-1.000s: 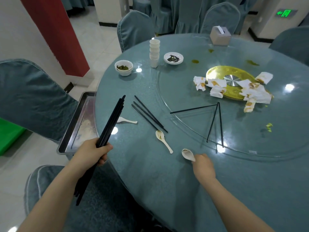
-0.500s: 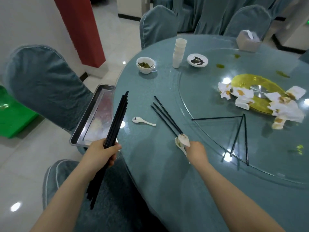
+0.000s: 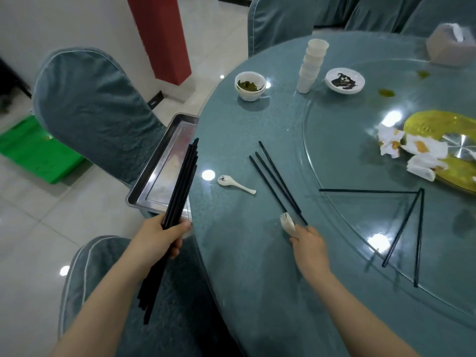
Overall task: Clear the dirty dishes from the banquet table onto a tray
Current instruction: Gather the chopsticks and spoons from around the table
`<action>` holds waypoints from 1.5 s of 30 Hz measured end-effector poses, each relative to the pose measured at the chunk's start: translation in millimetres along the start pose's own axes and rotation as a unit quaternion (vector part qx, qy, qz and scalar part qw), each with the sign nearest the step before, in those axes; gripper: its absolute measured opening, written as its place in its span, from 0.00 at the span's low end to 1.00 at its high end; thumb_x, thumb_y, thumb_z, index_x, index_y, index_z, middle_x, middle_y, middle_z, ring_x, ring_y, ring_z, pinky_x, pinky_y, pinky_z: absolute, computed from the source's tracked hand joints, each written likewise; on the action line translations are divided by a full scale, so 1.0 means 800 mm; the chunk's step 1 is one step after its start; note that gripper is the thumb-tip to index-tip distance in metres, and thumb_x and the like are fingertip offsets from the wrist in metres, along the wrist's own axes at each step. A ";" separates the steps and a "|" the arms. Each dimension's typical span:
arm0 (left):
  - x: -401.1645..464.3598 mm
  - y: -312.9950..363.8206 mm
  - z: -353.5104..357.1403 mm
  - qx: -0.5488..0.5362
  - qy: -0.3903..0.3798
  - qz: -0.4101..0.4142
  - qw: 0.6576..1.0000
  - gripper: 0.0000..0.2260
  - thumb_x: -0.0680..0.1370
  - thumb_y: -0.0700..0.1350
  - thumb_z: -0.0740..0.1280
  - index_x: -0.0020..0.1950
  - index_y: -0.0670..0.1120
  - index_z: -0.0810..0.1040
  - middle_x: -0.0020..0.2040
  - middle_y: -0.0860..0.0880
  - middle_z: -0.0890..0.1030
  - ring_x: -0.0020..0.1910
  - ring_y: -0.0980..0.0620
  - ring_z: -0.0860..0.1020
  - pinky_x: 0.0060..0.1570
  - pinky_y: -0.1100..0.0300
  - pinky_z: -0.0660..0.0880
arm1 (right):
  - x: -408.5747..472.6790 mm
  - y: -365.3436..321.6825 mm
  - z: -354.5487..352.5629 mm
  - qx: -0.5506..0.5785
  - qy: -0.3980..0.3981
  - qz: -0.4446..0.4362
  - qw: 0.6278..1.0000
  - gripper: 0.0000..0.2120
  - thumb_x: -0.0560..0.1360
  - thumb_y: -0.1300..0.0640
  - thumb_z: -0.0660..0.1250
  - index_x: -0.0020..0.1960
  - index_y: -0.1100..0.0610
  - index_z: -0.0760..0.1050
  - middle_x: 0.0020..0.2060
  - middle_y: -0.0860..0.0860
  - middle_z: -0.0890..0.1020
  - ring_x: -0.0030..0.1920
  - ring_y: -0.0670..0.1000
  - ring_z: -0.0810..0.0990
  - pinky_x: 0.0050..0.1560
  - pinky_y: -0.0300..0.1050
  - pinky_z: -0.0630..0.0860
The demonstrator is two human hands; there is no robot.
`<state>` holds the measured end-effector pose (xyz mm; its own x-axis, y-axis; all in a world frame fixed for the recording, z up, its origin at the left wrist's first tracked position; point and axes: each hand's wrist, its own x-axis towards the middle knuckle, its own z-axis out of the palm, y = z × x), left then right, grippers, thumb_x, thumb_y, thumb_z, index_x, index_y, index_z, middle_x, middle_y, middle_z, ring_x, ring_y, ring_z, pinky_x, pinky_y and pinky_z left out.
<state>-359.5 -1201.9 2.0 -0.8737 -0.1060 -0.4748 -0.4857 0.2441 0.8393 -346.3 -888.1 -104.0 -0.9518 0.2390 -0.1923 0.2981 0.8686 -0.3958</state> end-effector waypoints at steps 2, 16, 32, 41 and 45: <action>0.003 0.002 0.003 -0.002 0.010 0.001 1.000 0.05 0.76 0.41 0.69 0.41 0.42 0.76 0.23 0.48 0.74 0.21 0.52 0.72 0.21 0.63 0.69 | 0.006 -0.002 -0.004 -0.002 -0.001 -0.027 1.000 0.08 0.76 0.62 0.63 0.51 0.63 0.77 0.42 0.54 0.74 0.41 0.54 0.73 0.40 0.50 0.72; 0.015 0.001 0.016 -0.003 -0.012 -0.021 1.000 0.05 0.76 0.40 0.69 0.41 0.41 0.75 0.24 0.47 0.74 0.22 0.52 0.71 0.21 0.62 0.69 | 0.014 -0.006 -0.021 0.032 0.005 -0.031 0.999 0.11 0.72 0.63 0.69 0.51 0.53 0.83 0.42 0.52 0.78 0.44 0.53 0.75 0.42 0.43 0.71; 0.011 -0.012 0.003 -0.020 -0.010 -0.035 0.999 0.06 0.75 0.42 0.70 0.42 0.41 0.76 0.24 0.48 0.74 0.22 0.52 0.71 0.22 0.61 0.70 | 0.013 -0.014 -0.012 -0.015 -0.066 0.017 0.998 0.06 0.73 0.58 0.68 0.50 0.54 0.79 0.46 0.52 0.78 0.43 0.54 0.76 0.39 0.43 0.68; 0.016 -0.013 0.001 -0.026 -0.014 -0.049 0.998 0.06 0.76 0.43 0.69 0.44 0.41 0.76 0.25 0.49 0.75 0.23 0.53 0.72 0.24 0.61 0.71 | 0.040 -0.048 -0.002 0.008 -0.067 -0.026 0.997 0.08 0.75 0.67 0.57 0.52 0.58 0.68 0.43 0.54 0.76 0.41 0.54 0.73 0.36 0.46 0.67; 0.015 -0.011 0.001 -0.054 -0.014 -0.066 0.996 0.06 0.77 0.42 0.68 0.46 0.39 0.76 0.25 0.49 0.76 0.22 0.53 0.73 0.23 0.62 0.71 | 0.078 -0.093 0.000 -0.010 -0.065 -0.059 0.996 0.06 0.74 0.63 0.60 0.49 0.57 0.67 0.44 0.53 0.74 0.39 0.54 0.73 0.36 0.46 0.66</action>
<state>-365.4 -1204.4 -11.3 -0.8021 -0.1032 -0.5882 -0.5971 0.1242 0.7925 -427.6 -937.5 -86.6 -0.9620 0.0780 -0.2617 0.1828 0.8959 -0.4049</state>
